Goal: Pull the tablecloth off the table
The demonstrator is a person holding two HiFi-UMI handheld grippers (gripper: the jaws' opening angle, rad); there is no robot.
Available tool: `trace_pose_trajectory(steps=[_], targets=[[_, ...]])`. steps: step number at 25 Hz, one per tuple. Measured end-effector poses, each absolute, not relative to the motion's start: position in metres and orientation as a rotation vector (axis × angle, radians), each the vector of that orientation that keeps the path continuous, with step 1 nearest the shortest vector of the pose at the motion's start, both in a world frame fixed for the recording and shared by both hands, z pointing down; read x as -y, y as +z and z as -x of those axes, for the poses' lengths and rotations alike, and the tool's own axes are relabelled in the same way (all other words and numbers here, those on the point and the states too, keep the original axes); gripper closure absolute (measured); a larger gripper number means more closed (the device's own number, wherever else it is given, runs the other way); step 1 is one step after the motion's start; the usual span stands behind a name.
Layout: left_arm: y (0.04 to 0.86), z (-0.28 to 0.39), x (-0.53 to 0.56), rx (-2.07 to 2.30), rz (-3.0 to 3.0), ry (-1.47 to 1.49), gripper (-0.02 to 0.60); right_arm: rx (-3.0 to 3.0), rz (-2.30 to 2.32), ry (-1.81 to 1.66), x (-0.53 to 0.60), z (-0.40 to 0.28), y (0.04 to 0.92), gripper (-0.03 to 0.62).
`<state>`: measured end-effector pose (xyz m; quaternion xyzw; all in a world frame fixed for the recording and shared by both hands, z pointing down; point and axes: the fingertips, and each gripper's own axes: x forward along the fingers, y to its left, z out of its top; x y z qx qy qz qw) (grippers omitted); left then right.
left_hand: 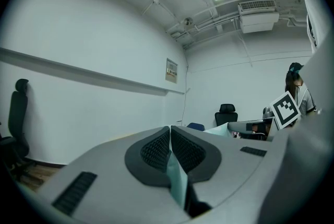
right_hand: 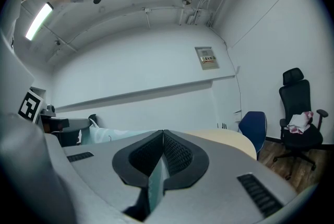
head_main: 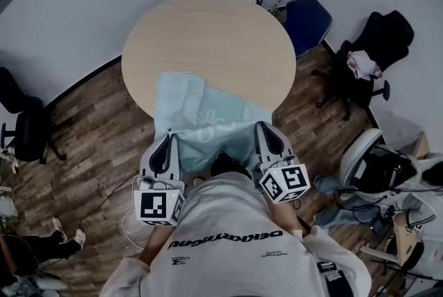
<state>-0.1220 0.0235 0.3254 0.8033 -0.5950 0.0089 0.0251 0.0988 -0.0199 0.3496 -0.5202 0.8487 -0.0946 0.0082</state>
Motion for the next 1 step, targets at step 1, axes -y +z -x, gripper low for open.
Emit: trace_pose_trajectory(steps=[1], targets=[[0.3255,0.12,-0.0222,1.842,-2.484,0.026,0.563,-2.653,1.623,-0.294,0.0213,-0.1008,0.3499,0.562]])
